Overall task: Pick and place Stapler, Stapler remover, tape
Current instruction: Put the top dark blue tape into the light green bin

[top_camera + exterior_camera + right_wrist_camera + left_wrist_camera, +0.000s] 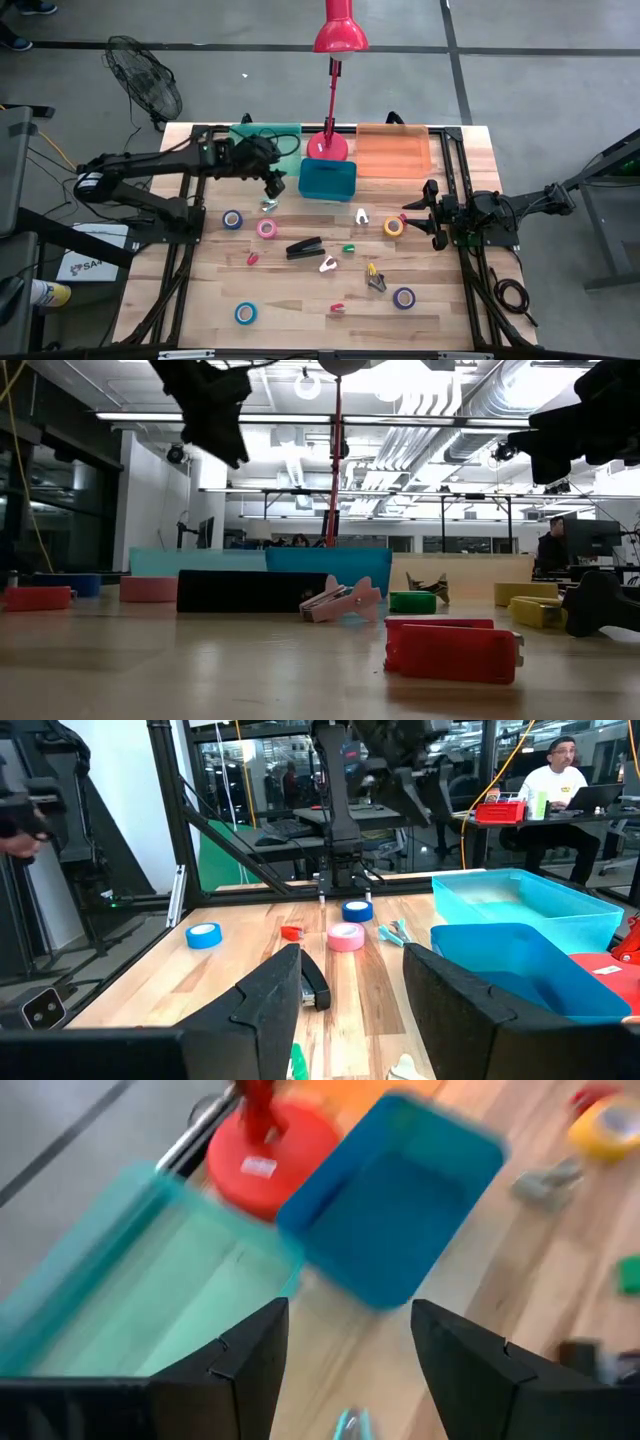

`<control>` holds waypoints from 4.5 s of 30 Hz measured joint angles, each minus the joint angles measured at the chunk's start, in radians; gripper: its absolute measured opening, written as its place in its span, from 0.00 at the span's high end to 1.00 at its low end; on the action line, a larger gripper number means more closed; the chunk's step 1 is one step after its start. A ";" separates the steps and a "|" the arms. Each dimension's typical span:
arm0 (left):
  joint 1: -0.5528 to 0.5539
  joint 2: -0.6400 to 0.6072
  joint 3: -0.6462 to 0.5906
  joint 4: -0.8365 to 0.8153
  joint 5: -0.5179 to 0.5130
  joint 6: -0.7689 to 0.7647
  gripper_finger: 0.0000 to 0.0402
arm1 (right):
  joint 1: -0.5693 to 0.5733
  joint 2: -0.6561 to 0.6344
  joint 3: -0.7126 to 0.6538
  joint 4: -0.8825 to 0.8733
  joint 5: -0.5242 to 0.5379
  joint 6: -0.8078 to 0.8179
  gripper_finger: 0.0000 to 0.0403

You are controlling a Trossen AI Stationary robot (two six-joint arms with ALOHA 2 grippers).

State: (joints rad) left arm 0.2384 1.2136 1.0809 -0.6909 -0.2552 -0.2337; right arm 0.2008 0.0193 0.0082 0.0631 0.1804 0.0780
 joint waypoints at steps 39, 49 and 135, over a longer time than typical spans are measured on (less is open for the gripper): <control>0.154 0.009 -0.204 -0.427 0.144 -0.565 0.48 | 0.000 0.000 0.000 0.000 0.000 0.000 0.58; 0.132 0.009 -0.276 -0.420 0.243 -0.625 0.48 | 0.000 0.000 0.000 0.000 0.000 0.000 0.58; 0.198 0.021 -0.132 -0.353 -0.003 -0.535 0.94 | 0.000 0.000 0.000 0.000 0.000 0.000 0.58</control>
State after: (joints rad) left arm 0.4359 1.2343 0.9486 -1.0442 -0.2579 -0.7684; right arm 0.2008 0.0195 0.0082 0.0634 0.1806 0.0780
